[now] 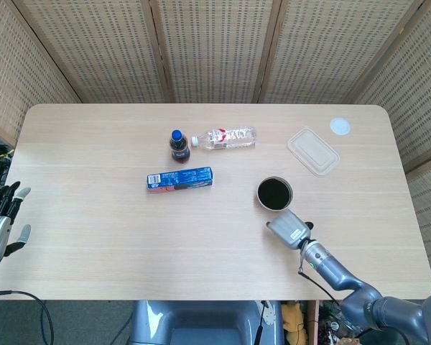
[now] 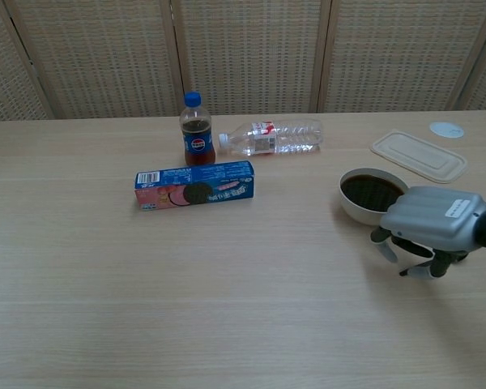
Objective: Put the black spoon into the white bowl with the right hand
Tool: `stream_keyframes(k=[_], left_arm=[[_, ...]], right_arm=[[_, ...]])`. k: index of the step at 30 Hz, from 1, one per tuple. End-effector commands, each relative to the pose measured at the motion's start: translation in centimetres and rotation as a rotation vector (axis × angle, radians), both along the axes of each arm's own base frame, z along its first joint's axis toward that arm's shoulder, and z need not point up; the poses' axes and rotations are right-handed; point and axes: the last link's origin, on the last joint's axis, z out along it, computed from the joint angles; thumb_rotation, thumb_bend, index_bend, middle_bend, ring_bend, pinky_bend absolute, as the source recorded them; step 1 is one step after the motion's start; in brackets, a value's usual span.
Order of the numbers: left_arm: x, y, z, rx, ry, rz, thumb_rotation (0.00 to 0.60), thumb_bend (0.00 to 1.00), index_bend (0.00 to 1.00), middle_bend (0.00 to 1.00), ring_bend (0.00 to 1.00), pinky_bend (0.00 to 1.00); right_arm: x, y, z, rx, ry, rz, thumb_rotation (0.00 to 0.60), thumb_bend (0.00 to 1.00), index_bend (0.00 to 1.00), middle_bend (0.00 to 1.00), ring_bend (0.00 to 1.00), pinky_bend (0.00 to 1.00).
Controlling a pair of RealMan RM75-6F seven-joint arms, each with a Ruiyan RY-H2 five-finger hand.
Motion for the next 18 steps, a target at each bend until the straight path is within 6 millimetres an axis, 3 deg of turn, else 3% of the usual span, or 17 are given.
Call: stream_keyframes(k=[1,18], left_arm=[[-0.07,0.01,-0.04,-0.001,-0.001,0.001,0.6,0.46,0.08,0.0,0.0,0.0],[-0.55,0.02,-0.15,-0.003,-0.007,0.01,0.6,0.46,0.08,0.0,0.0,0.0]], right_arm=[[-0.04,-0.09,-0.2,-0.001,0.011,0.001,0.6,0.47,0.55,0.84,0.9,1.0],[-0.16,-0.1,-0.81,0.0,0.046,0.011,0.6,0.47,0.56,0.84,0.9,1.0]])
